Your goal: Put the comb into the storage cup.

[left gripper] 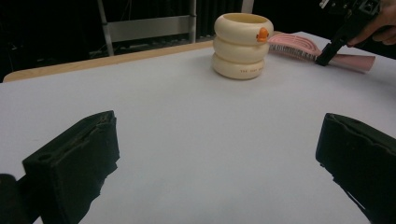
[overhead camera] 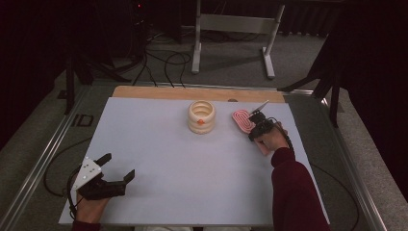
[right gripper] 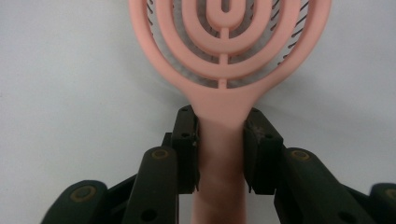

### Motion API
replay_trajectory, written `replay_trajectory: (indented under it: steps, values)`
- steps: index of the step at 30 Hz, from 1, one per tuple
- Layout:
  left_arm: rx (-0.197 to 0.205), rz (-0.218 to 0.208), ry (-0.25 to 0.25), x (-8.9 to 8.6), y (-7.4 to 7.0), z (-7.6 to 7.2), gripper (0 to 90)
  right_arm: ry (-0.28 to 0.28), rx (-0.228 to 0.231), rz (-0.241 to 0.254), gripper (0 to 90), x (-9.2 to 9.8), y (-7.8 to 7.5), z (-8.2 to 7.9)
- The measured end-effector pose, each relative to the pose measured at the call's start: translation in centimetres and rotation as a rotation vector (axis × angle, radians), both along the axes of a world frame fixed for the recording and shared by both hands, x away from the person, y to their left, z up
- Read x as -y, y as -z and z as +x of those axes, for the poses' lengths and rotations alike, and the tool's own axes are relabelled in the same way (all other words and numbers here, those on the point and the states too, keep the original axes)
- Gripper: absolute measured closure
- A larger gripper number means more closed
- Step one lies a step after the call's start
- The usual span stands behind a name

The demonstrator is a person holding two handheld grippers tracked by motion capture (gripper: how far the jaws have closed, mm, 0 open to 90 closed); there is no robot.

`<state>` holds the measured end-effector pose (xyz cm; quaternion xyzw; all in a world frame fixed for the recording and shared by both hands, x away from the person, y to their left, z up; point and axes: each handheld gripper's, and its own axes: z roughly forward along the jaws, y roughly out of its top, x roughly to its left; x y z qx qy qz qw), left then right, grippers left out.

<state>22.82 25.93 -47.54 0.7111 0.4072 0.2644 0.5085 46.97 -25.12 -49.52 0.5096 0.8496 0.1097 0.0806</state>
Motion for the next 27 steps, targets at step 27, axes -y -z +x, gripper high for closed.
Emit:
replay_trajectory:
  steps: [27]
  values:
    - [-0.003,0.002,-0.007,-0.1,0.0,0.0,0.1,-0.035,0.077,0.063,70.0,0.3,-1.0,-1.2]
